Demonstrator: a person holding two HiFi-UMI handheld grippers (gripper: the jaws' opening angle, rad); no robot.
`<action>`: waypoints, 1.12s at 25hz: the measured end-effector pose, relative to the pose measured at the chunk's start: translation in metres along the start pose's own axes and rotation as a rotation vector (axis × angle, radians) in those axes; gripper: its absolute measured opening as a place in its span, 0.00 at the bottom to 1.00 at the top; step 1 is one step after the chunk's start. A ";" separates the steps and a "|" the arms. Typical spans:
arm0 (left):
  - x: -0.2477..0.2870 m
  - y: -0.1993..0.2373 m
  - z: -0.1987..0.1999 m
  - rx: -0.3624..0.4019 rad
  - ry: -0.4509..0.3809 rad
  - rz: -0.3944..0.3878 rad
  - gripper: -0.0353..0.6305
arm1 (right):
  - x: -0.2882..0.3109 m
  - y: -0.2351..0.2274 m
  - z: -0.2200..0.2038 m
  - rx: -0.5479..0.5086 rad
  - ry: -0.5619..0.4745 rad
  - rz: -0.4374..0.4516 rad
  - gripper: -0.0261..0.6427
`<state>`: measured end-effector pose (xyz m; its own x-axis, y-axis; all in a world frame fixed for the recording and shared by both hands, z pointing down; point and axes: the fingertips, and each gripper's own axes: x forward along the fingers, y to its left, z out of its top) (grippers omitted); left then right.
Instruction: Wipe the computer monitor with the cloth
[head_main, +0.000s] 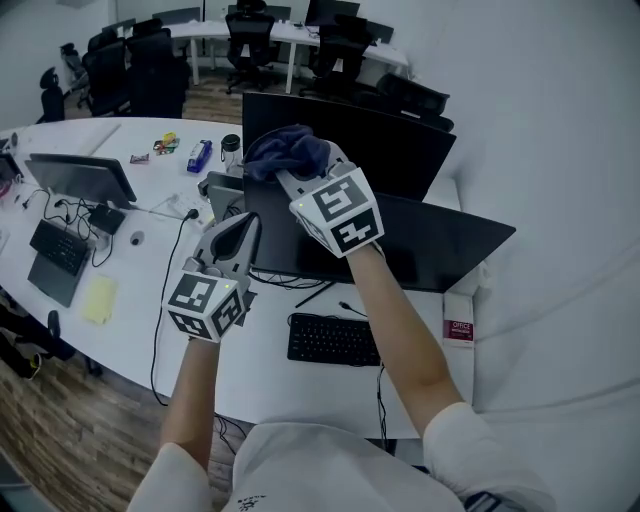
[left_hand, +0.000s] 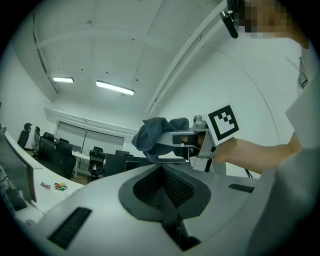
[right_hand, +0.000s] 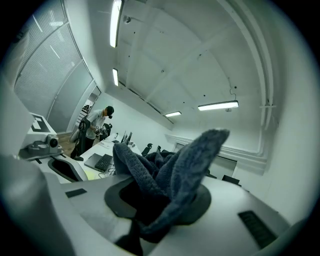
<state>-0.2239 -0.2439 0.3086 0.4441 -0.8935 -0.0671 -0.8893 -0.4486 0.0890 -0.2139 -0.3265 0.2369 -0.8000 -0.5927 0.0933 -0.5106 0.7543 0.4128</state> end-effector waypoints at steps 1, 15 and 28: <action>-0.001 0.003 0.000 -0.003 -0.001 -0.003 0.06 | 0.005 0.001 -0.001 -0.008 0.010 -0.005 0.20; -0.005 0.025 -0.006 -0.032 -0.003 -0.023 0.06 | 0.039 0.026 -0.025 -0.181 0.182 0.015 0.20; 0.003 0.006 -0.014 -0.030 0.022 -0.058 0.06 | 0.008 0.007 -0.046 -0.265 0.274 -0.001 0.19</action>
<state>-0.2265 -0.2497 0.3225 0.4973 -0.8661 -0.0515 -0.8584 -0.4997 0.1155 -0.2093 -0.3384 0.2824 -0.6672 -0.6740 0.3172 -0.3831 0.6757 0.6299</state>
